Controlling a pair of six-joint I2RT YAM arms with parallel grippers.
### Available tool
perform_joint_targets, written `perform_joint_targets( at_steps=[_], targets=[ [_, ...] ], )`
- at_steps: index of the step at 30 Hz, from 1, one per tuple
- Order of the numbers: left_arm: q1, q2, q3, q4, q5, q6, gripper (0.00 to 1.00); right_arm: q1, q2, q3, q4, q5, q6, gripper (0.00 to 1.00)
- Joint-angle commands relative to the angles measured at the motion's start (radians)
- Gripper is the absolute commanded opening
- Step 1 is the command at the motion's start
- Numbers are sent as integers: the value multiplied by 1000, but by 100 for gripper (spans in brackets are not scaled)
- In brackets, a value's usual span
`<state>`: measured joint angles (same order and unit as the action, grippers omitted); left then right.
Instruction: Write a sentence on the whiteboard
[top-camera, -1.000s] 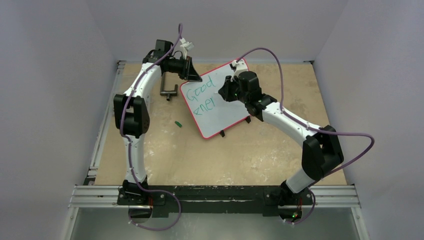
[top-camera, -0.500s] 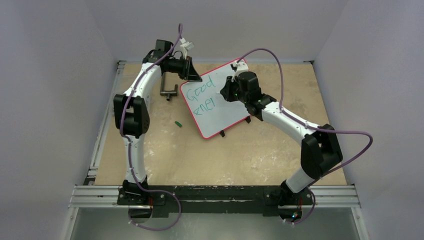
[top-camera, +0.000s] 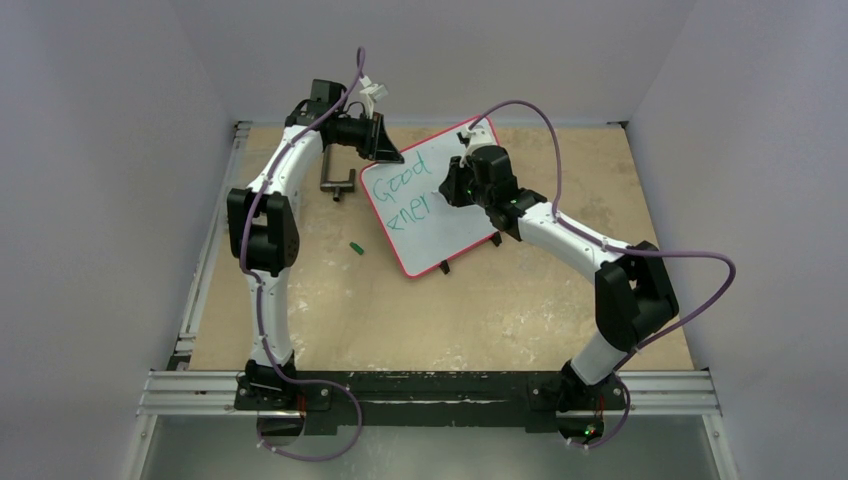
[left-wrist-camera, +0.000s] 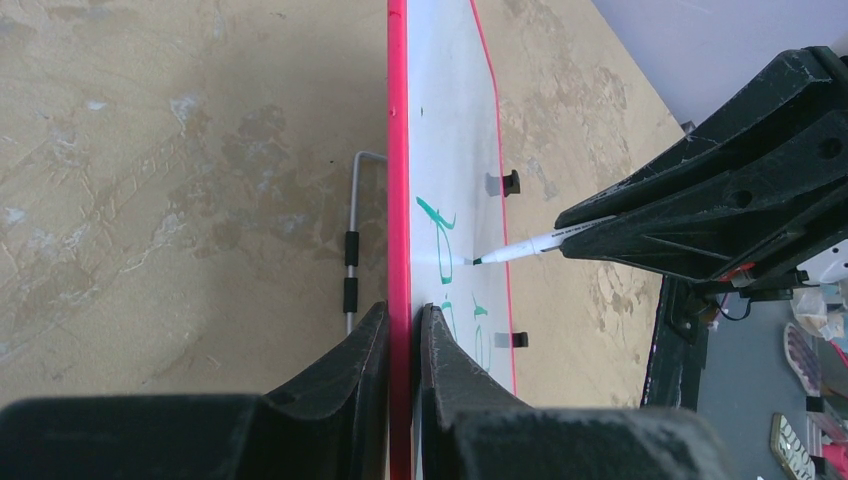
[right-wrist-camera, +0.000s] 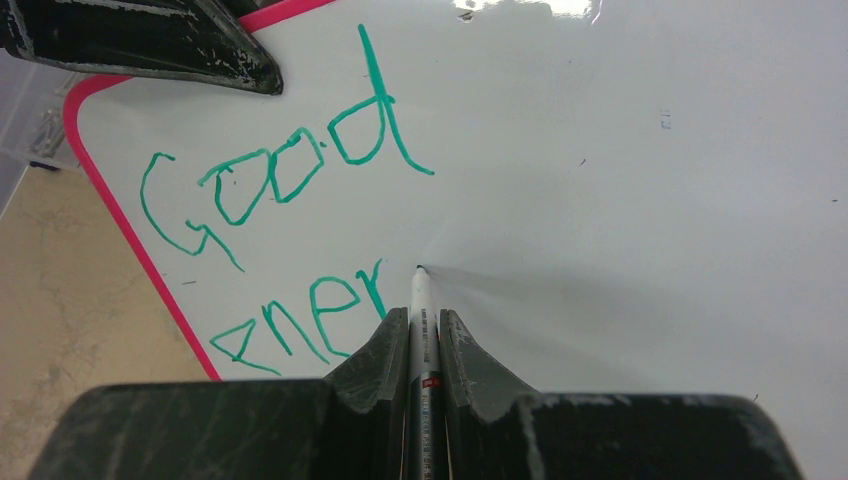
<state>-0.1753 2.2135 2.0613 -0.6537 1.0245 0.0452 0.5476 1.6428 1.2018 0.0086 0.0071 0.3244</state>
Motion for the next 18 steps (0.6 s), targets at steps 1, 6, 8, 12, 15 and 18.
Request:
perform_joint_targets(
  at_steps=[1,6,8,12,15,18],
  targets=[
    [-8,-66,-8,26,22,61,0,-3,27,17,20,-5,-3,0],
    [-8,-66,-8,26,23,61,0,0,35,-7,24,-34,6,0],
    [-7,-66,-7,27,23,61,0,0,35,-17,25,-38,8,0],
    [-7,-66,-9,28,23,61,0,2,32,-36,24,-49,9,0],
    [-7,-66,-7,25,23,61,0,4,26,-51,25,-54,10,0],
    [-8,-67,-10,24,22,61,0,5,17,-69,24,-50,8,0]
  ],
)
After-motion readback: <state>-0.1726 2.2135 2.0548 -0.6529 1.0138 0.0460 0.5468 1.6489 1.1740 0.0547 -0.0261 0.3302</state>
